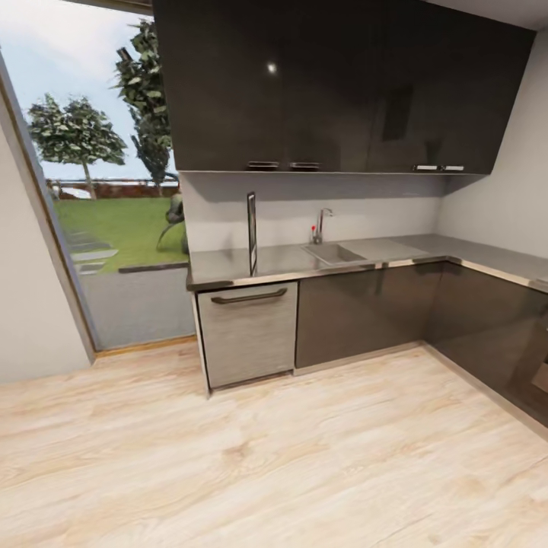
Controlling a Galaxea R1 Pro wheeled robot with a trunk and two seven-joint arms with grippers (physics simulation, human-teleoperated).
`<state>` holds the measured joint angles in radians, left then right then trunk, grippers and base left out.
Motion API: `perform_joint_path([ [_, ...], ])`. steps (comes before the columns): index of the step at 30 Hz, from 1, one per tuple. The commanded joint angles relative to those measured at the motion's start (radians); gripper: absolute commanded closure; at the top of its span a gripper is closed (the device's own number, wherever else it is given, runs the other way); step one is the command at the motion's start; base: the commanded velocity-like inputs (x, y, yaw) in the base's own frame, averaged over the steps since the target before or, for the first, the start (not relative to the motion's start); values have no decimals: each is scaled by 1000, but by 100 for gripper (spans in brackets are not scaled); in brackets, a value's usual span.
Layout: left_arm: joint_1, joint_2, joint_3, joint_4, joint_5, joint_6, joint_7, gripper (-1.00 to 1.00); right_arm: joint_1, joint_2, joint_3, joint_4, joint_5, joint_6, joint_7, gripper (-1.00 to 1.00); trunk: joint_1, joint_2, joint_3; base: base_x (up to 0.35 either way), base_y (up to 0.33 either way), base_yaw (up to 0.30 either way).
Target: Pick up the poster from the kitchen countertop and hang it on one of the wall nails in the kitchen.
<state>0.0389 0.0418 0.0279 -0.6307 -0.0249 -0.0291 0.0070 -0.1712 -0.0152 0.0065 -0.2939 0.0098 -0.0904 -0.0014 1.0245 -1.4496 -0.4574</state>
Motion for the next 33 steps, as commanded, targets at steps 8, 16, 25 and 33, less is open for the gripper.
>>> perform_joint_path([
  [8, 1, 0, 2, -1, -3, -2, 1, -100, -1, 0, 1, 1, 1, -3, 0, -100, 1, 0, -1, 296, -168, 2],
  [16, 1, 1, 2, -1, -3, -2, 1, -100, -1, 0, 1, 1, 1, -3, 0, -100, 1, 0, -1, 304, -151, 74],
  [25, 1, 0, 2, -1, -3, -2, 1, -100, -1, 0, 1, 1, 1, -4, -1, -100, 1, 0, -1, 307, -148, 229],
  [33, 0, 1, 2, -1, -3, -2, -1, -100, -1, 0, 0, 1, 1, -5, -2, -100, 1, 0, -1, 293, -143, 270],
])
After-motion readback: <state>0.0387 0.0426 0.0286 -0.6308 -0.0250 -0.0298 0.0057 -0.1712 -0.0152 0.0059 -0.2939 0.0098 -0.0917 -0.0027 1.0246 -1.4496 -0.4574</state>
